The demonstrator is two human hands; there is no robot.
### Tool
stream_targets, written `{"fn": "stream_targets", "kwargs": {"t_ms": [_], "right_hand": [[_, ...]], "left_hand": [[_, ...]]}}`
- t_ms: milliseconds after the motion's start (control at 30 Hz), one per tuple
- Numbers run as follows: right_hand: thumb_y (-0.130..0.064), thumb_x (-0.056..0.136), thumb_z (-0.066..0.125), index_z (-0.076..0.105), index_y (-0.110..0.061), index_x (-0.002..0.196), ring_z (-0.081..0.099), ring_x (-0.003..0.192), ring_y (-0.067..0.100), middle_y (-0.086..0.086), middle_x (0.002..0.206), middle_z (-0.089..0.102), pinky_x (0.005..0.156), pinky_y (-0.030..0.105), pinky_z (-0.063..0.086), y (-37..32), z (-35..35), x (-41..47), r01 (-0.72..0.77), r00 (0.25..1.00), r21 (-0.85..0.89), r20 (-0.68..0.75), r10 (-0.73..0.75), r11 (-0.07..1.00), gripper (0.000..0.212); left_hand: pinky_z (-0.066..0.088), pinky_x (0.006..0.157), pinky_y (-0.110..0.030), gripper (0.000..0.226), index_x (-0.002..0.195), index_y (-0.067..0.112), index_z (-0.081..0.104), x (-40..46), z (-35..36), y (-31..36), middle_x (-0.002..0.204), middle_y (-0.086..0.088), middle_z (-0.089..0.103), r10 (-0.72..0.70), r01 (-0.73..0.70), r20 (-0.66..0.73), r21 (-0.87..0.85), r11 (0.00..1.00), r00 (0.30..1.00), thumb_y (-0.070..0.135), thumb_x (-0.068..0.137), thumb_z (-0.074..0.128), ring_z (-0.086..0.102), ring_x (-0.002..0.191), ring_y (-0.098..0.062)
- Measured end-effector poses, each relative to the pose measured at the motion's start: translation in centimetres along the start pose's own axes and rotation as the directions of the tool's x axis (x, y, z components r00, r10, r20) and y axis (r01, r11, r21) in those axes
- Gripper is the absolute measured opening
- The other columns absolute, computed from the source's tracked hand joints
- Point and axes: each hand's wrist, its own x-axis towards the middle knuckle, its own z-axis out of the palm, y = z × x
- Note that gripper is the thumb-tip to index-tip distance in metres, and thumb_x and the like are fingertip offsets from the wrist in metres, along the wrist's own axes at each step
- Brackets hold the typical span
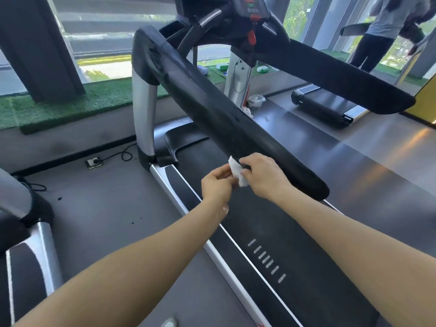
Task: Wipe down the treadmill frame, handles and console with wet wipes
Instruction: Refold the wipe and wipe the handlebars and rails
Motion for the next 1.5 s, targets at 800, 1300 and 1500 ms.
{"fn": "stream_targets", "kwargs": {"t_ms": [800, 1300, 1500], "right_hand": [[-0.010, 0.096, 0.039, 0.060, -0.015, 0.109, 0.044, 0.112, 0.018, -0.002, 0.113, 0.054, 0.078, 0.025, 0.037, -6.4, 0.0, 17.0, 0.483, 0.864, -0.684, 0.271, -0.424, 0.546, 0.026], [-0.007, 0.100, 0.032, 0.056, -0.015, 0.123, 0.035, 0.132, 0.012, -0.005, 0.135, 0.046, 0.099, 0.026, 0.040, -1.0, -1.8, 10.9, 0.617, 0.786, -0.648, 0.477, -0.394, 0.447, 0.034], [-0.012, 0.101, 0.034, 0.055, -0.015, 0.128, 0.034, 0.133, 0.011, -0.006, 0.136, 0.048, 0.101, 0.028, 0.039, 1.6, -1.7, 6.6, 0.606, 0.796, -0.626, 0.472, -0.379, 0.491, 0.034]], "left_hand": [[0.051, 0.083, -0.022, 0.033, 0.108, 0.018, 0.064, 12.5, -4.9, 5.4, 0.117, 0.001, 0.059, -0.152, 0.157, 0.060, -0.101, 0.982, 0.987, -0.005, 0.092, 0.046, 0.056, 0.109, -0.010], [0.049, 0.091, -0.028, 0.032, 0.102, 0.020, 0.063, 8.8, -0.7, 0.4, 0.110, 0.001, 0.060, -0.184, 0.185, 0.025, -0.028, 0.982, 0.983, -0.004, 0.090, 0.047, 0.058, 0.095, -0.012], [0.049, 0.090, -0.030, 0.034, 0.117, 0.013, 0.060, 6.3, 1.2, -1.4, 0.118, -0.003, 0.061, -0.176, 0.174, -0.017, -0.074, 0.982, 0.984, -0.005, 0.090, 0.048, 0.060, 0.102, -0.016]]}}
